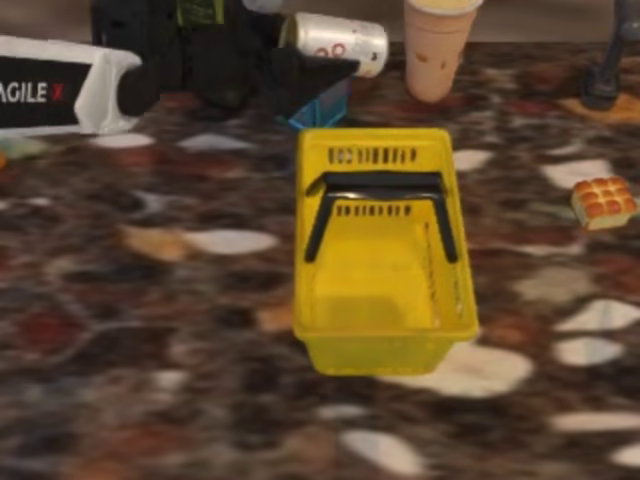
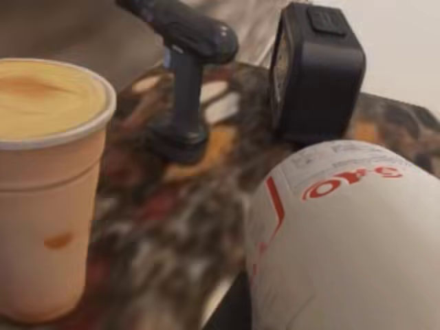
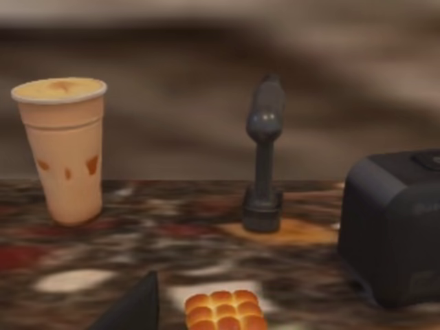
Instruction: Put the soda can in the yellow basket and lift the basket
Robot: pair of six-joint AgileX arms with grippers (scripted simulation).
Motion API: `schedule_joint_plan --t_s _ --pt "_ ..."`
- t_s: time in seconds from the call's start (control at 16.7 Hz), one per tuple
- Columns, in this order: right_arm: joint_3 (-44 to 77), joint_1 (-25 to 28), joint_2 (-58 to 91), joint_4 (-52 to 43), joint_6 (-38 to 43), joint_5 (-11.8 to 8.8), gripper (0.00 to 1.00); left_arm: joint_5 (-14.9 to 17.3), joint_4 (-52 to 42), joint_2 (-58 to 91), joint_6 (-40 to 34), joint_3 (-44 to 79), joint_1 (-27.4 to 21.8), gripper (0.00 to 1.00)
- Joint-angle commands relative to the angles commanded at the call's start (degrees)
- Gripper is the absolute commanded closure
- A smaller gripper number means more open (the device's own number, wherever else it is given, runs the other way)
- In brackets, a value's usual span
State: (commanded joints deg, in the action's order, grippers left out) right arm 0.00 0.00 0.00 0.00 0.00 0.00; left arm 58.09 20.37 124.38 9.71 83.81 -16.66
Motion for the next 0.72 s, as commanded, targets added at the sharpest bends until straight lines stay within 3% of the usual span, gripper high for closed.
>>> schedule_joint_plan --t_s 0.18,0.36,0.72 --pt "0.0 0.0 0.0 0.0 0.0 0.0 0.00 8.7 11.7 -2.2 -4.3 -3.4 -0.9 1.00" --pt "0.0 0.0 0.0 0.0 0.0 0.0 0.00 14.0 18.0 -3.8 -6.7 -5.3 -1.5 1.00" --pt "0.0 0.0 0.0 0.0 0.0 0.0 0.00 14.9 19.1 -3.9 -7.0 -5.4 -1.2 1.00"
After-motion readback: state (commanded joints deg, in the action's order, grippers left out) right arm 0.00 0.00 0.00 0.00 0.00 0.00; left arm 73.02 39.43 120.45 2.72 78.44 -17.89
